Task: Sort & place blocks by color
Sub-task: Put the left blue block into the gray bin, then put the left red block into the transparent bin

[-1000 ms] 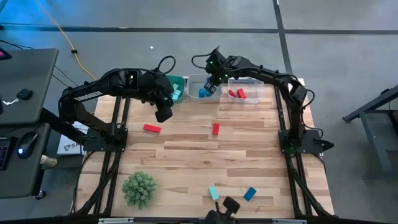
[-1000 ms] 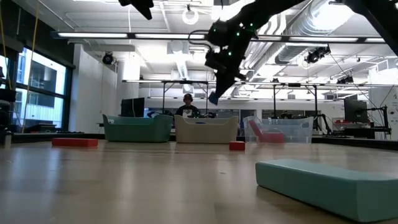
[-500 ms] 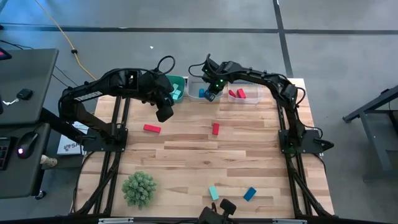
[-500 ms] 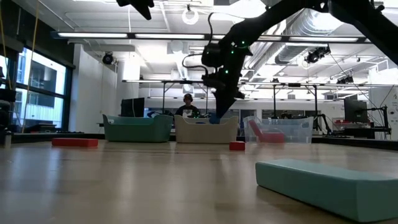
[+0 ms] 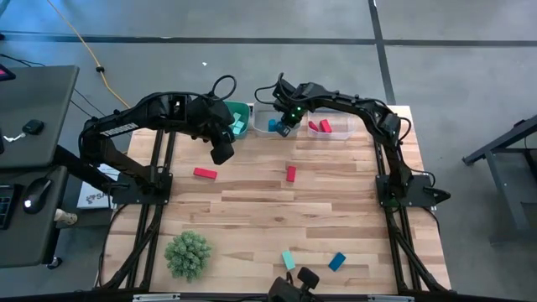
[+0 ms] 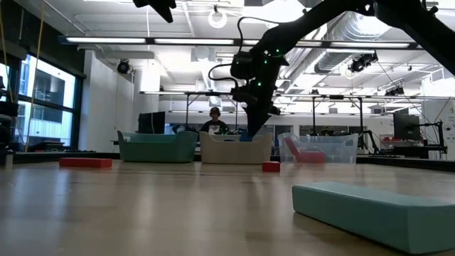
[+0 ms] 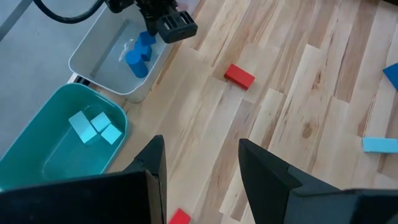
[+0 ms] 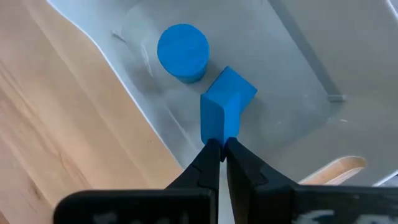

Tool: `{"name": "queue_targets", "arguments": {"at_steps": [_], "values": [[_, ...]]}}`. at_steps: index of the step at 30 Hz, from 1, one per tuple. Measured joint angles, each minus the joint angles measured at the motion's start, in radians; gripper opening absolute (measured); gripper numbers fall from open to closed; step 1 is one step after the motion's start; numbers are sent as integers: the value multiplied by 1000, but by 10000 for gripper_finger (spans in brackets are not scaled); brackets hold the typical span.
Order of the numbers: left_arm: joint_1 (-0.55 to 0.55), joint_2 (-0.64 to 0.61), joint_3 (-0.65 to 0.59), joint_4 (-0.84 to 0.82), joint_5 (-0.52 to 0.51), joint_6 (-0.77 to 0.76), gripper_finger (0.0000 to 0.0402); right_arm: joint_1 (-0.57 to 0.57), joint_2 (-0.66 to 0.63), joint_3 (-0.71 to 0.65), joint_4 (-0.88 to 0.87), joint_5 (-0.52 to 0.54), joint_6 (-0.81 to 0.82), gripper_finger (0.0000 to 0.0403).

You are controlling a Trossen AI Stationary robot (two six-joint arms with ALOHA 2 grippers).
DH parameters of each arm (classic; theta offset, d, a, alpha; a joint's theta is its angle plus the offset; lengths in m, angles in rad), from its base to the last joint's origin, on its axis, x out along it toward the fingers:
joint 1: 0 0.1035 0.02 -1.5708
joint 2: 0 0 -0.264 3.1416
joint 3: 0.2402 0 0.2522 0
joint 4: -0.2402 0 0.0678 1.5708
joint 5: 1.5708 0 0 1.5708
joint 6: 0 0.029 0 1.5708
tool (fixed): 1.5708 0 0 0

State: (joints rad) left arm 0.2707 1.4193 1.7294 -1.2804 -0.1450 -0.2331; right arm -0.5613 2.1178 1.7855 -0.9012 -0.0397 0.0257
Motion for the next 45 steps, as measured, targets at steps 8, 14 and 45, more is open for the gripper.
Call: {"name": "queue_targets", "arguments": {"at_steps": [8, 14, 45], "values": [[0, 0, 0, 0, 0, 0, 120, 1, 0, 0, 0, 2, 0, 60], [0, 0, 0, -2, -25, 17, 121, 1, -1, 0, -1, 2, 1, 109], [65, 8, -32, -175, -78, 129, 202, -49, -3, 434, -267, 2, -168, 119]]}}
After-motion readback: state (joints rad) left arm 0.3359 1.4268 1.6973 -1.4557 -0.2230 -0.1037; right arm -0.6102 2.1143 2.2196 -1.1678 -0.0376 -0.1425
